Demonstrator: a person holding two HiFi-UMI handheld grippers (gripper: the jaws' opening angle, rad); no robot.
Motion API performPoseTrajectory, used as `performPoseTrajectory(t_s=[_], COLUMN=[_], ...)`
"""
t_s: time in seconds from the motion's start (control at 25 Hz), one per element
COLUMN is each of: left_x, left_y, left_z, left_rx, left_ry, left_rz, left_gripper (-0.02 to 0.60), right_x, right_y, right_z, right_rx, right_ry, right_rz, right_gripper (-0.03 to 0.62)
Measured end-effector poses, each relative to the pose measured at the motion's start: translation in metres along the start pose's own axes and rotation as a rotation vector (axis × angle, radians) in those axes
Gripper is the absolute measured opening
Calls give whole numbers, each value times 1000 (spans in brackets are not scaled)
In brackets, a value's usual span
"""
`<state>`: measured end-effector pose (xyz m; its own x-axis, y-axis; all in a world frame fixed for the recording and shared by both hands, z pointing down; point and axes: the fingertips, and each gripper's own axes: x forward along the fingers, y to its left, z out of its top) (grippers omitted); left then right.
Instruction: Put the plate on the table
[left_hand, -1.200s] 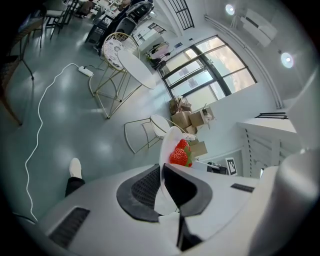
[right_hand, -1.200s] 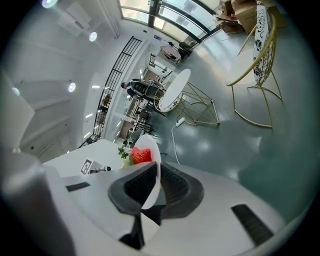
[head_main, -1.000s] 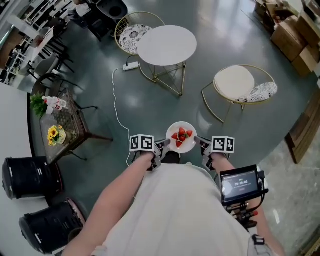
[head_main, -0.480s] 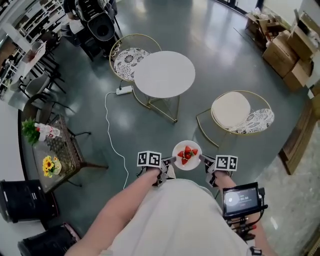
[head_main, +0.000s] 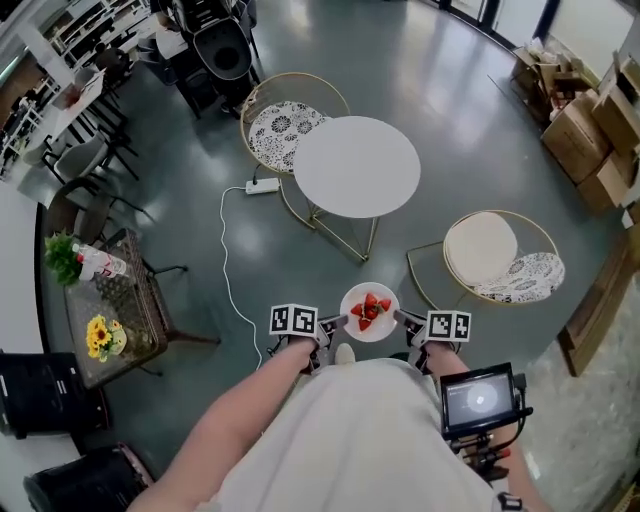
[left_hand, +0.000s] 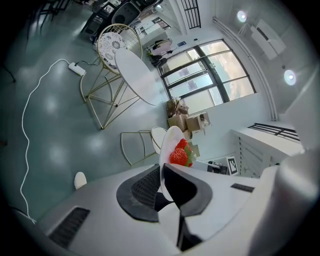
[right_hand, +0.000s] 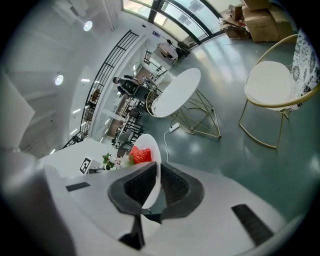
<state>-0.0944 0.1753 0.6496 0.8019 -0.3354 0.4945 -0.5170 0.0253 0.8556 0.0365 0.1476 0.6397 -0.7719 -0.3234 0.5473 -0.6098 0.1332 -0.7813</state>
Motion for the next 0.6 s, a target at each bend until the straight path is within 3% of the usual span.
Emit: performPoseTrajectory(t_s=[0.4,0.6], left_x=[-29,-35], left_y=[37,50], left_z=[37,73], left_rx=[-90,-130], left_ry=[-104,-158], left_rz=[25,52], left_gripper=[23,23], right_x=[67,100], right_y=[20,28], right_z=[24,56], right_rx=[-50,-81], right_ry=[124,175], right_rz=[43,83], right_gripper=[25,25])
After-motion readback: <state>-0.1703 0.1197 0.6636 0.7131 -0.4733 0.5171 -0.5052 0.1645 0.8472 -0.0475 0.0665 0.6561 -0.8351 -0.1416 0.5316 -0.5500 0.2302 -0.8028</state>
